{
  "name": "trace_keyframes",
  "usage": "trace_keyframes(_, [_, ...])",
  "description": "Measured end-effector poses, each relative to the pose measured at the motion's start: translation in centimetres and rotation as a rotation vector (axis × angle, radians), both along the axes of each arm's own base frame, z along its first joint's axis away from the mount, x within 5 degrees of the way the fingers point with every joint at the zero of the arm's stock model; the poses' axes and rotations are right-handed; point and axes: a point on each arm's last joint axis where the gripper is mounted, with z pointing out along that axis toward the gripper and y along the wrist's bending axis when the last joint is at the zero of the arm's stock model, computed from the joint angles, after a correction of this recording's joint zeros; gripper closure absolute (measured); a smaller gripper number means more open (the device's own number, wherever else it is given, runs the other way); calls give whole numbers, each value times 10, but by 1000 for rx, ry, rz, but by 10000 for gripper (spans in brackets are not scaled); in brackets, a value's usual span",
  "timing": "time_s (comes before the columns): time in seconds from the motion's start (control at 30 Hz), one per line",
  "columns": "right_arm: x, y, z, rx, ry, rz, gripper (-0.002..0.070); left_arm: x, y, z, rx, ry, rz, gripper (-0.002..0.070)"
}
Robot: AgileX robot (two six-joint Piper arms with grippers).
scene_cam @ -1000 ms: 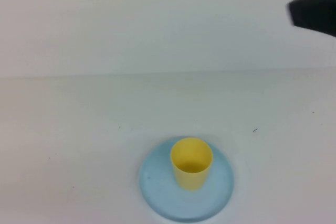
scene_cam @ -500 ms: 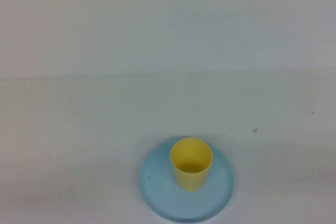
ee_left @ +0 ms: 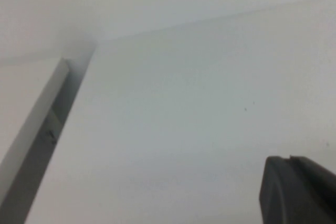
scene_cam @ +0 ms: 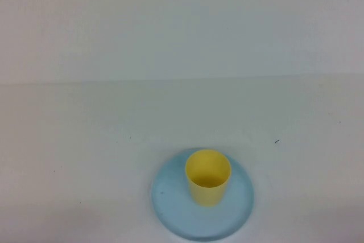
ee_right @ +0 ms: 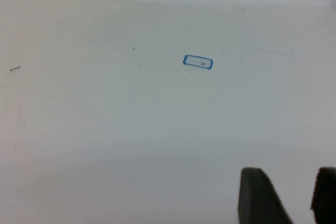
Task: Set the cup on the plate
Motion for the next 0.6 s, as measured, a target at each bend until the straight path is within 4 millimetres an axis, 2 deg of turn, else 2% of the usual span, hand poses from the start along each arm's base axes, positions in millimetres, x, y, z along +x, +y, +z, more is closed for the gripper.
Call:
trace_keyframes(0.3, [0, 0, 0, -1, 2, 2, 428, -1, 0, -2, -75, 21, 18, 673])
trace_keyframes(0.6, [0, 2, 0, 47, -6, 2, 428, 0, 0, -2, -77, 13, 19, 673])
